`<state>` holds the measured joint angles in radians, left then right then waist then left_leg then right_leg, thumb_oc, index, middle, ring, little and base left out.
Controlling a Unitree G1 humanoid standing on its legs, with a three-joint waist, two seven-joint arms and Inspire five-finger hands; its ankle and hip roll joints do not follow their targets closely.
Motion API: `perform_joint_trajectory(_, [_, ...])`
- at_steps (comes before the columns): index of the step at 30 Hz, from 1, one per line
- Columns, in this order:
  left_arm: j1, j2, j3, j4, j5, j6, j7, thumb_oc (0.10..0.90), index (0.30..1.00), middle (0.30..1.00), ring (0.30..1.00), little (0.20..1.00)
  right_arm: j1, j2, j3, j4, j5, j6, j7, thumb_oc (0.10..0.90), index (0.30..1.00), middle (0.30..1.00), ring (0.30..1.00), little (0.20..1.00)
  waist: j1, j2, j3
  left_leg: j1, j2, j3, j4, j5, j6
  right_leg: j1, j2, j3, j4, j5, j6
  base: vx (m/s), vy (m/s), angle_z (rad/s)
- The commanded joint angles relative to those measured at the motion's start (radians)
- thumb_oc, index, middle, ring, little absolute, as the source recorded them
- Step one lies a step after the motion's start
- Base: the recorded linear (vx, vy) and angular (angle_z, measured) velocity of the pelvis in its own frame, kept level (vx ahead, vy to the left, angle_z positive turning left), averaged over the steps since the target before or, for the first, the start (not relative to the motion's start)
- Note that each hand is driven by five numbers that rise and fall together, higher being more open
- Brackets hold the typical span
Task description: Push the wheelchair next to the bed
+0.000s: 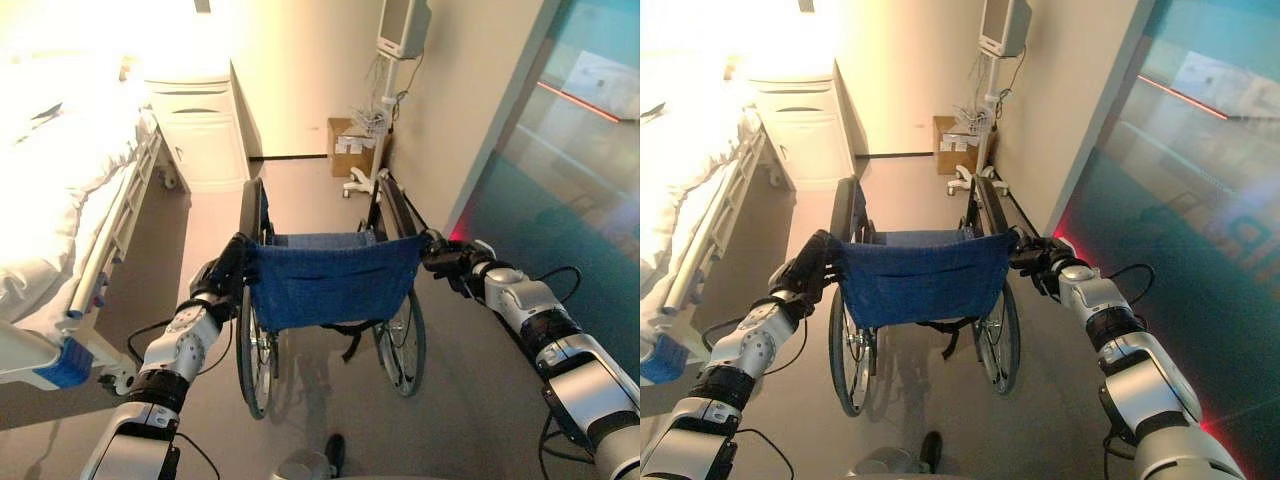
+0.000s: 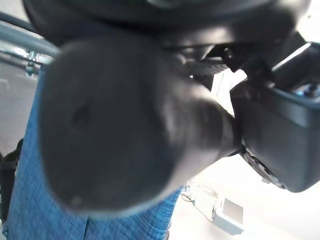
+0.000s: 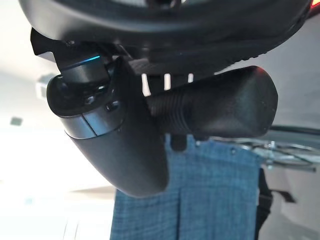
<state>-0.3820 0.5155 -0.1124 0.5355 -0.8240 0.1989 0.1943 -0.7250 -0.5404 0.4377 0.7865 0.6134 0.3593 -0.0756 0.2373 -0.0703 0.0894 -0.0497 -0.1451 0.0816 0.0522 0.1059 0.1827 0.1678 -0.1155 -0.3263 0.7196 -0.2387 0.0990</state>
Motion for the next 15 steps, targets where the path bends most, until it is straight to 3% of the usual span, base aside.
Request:
perform_joint_trajectory(1, [-0.098, -0.037, -0.068, -0.034, 0.064, -0.146, -0.046, 0.4, 0.3, 0.3, 0.3, 0.3, -0.06, 0.156, 0.006, -0.205, 0.103, -0.144, 0.165, 0.4, 0.3, 0.3, 0.3, 0.3, 0.006, 0.045, -0.023, 0.002, 0.005, -0.035, -0.005, -0.042, -0.088, -0.095, -0.066, 0.053, 0.044, 0.348, 0.021, 0.3, 0.038, 0.73])
perform_joint_trajectory(3, [-0.118, -0.039, -0.075, -0.029, 0.055, -0.152, -0.044, 0.4, 0.3, 0.3, 0.3, 0.3, -0.051, 0.164, -0.005, -0.225, 0.097, -0.144, 0.153, 0.4, 0.3, 0.3, 0.3, 0.3, -0.009, 0.054, -0.013, 0.025, 0.014, -0.044, 0.001, -0.057, -0.085, -0.129, -0.12, 0.039, -0.029, 0.331, 0.003, 0.23, -0.085, 0.45])
perform_joint_trajectory(5, [-0.146, -0.029, -0.081, -0.027, 0.036, -0.152, -0.054, 0.4, 0.3, 0.3, 0.3, 0.3, -0.06, 0.164, -0.012, -0.23, 0.098, -0.144, 0.142, 0.4, 0.3, 0.3, 0.3, 0.3, -0.019, 0.06, 0.0, 0.045, 0.024, -0.069, 0.015, -0.069, -0.103, -0.151, -0.127, 0.046, -0.197, 0.318, -0.008, 0.19, -0.229, 0.17])
perform_joint_trajectory(6, [-0.156, -0.021, -0.09, -0.04, 0.022, -0.158, -0.054, 0.4, 0.3, 0.3, 0.3, 0.3, -0.063, 0.158, -0.014, -0.234, 0.096, -0.153, 0.13, 0.4, 0.3, 0.3, 0.3, 0.3, -0.031, 0.056, 0.013, 0.061, 0.027, -0.097, 0.025, -0.089, -0.116, -0.172, -0.138, 0.064, -0.367, 0.348, -0.005, 0.12, -0.227, 0.28])
perform_joint_trajectory(7, [-0.157, -0.02, -0.092, -0.045, 0.02, -0.158, -0.052, 0.4, 0.3, 0.3, 0.3, 0.3, -0.063, 0.156, -0.013, -0.235, 0.095, -0.155, 0.128, 0.4, 0.3, 0.3, 0.3, 0.3, -0.035, 0.054, 0.014, 0.061, 0.029, -0.101, 0.028, -0.092, -0.118, -0.178, -0.143, 0.068, -0.415, 0.366, -0.004, 0.16, -0.333, 0.49])
perform_joint_trajectory(8, [-0.158, -0.015, -0.103, -0.073, 0.011, -0.158, -0.037, 0.4, 0.3, 0.3, 0.3, 0.3, -0.067, 0.147, -0.008, -0.244, 0.104, -0.161, 0.115, 0.4, 0.3, 0.3, 0.3, 0.3, -0.052, 0.048, 0.023, 0.074, 0.032, -0.124, 0.032, -0.116, -0.127, -0.2, -0.152, 0.111, -0.55, 0.408, 0.018, 0.09, -0.215, 0.46])
perform_joint_trajectory(9, [-0.158, -0.014, -0.104, -0.078, 0.011, -0.157, -0.035, 0.4, 0.3, 0.3, 0.3, 0.3, -0.067, 0.144, -0.008, -0.246, 0.104, -0.161, 0.112, 0.4, 0.3, 0.3, 0.3, 0.3, -0.056, 0.047, 0.024, 0.076, 0.033, -0.13, 0.033, -0.122, -0.129, -0.203, -0.151, 0.122, -0.575, 0.414, 0.023, 0.21, -0.347, 0.87])
perform_joint_trajectory(10, [-0.165, -0.01, -0.111, -0.095, 0.006, -0.148, -0.038, 0.4, 0.3, 0.3, 0.3, 0.3, -0.076, 0.13, -0.007, -0.252, 0.116, -0.159, 0.09, 0.4, 0.3, 0.3, 0.3, 0.3, -0.075, 0.034, 0.028, 0.088, 0.029, -0.157, 0.037, -0.155, -0.133, -0.228, -0.149, 0.184, -0.689, 0.474, 0.05, 0.21, -0.271, 0.9])
perform_joint_trajectory(12, [-0.19, -0.001, -0.114, -0.088, -0.006, -0.136, -0.064, 0.4, 0.3, 0.3, 0.3, 0.3, -0.1, 0.113, -0.018, -0.261, 0.138, -0.138, 0.053, 0.4, 0.3, 0.3, 0.3, 0.3, -0.098, 0.025, 0.029, 0.108, 0.037, -0.207, 0.047, -0.195, -0.135, -0.265, -0.146, 0.252, -0.784, 0.519, 0.067, 0.3, -0.384, 0.73])
perform_joint_trajectory(15, [-0.221, 0.003, -0.117, -0.067, -0.015, -0.133, -0.075, 0.4, 0.3, 0.3, 0.3, 0.3, -0.11, 0.116, -0.026, -0.273, 0.144, -0.119, 0.028, 0.4, 0.3, 0.3, 0.3, 0.3, -0.109, 0.018, 0.034, 0.128, 0.057, -0.244, 0.068, -0.23, -0.139, -0.274, -0.151, 0.283, -0.781, 0.526, 0.072, 0.27, -0.44, 0.82])
